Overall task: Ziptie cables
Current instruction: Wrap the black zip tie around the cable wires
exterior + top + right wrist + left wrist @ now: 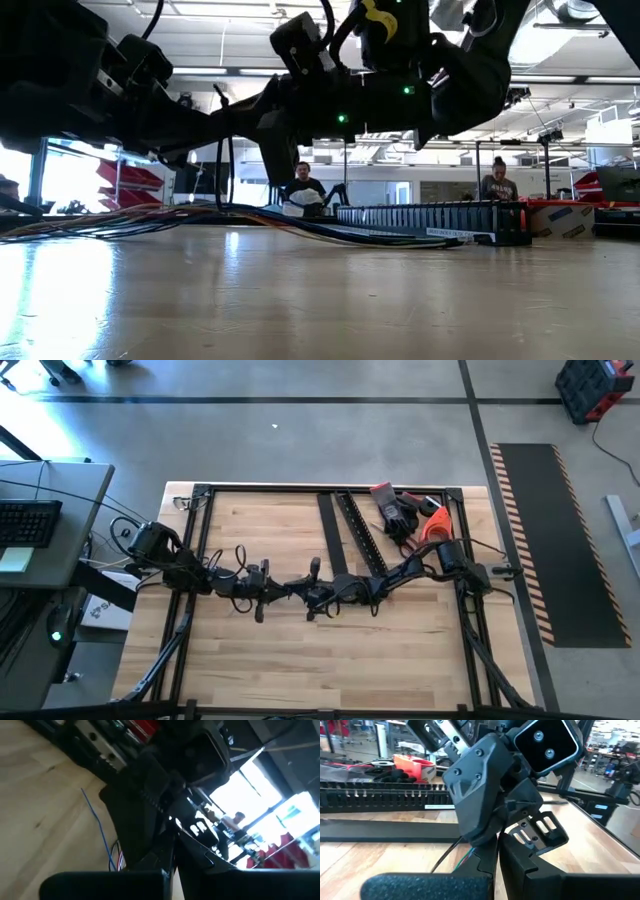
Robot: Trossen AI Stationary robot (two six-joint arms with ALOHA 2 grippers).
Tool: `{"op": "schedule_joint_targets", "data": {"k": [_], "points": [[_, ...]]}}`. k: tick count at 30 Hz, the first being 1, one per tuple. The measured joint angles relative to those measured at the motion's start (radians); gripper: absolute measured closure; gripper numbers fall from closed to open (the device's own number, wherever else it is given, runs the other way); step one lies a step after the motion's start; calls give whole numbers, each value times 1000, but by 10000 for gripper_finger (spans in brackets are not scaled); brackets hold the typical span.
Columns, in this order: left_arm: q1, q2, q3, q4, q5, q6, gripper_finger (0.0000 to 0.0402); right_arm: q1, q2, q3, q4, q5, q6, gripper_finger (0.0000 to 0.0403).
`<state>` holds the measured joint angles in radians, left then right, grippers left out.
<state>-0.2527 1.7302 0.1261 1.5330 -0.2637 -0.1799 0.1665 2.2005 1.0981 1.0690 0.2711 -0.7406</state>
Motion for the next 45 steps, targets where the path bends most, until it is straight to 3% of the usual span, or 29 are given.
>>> {"op": "schedule_joint_targets", "data": {"k": [5, 11, 19, 24, 29, 35, 45], "points": [[24, 0, 0, -1, 37, -9, 402, 14, 0, 0, 6, 8, -88, 403], [25, 0, -1, -7, 23, -18, 402, 7, 0, 1, -42, 79, 27, 394], [21, 0, 0, -14, 41, -38, 402, -26, 1, 1, -139, 90, 147, 298], [21, 0, 0, -15, 45, -38, 402, -44, 0, 1, -203, 88, 187, 282], [21, 0, 0, -17, 53, -53, 402, -49, 0, 0, -177, 85, 209, 303], [21, 0, 0, -29, 52, -70, 402, -48, 0, 0, -153, 78, 181, 390], [61, 0, 0, -32, 56, -256, 402, -44, 0, 0, -116, 90, 114, 403]]}}
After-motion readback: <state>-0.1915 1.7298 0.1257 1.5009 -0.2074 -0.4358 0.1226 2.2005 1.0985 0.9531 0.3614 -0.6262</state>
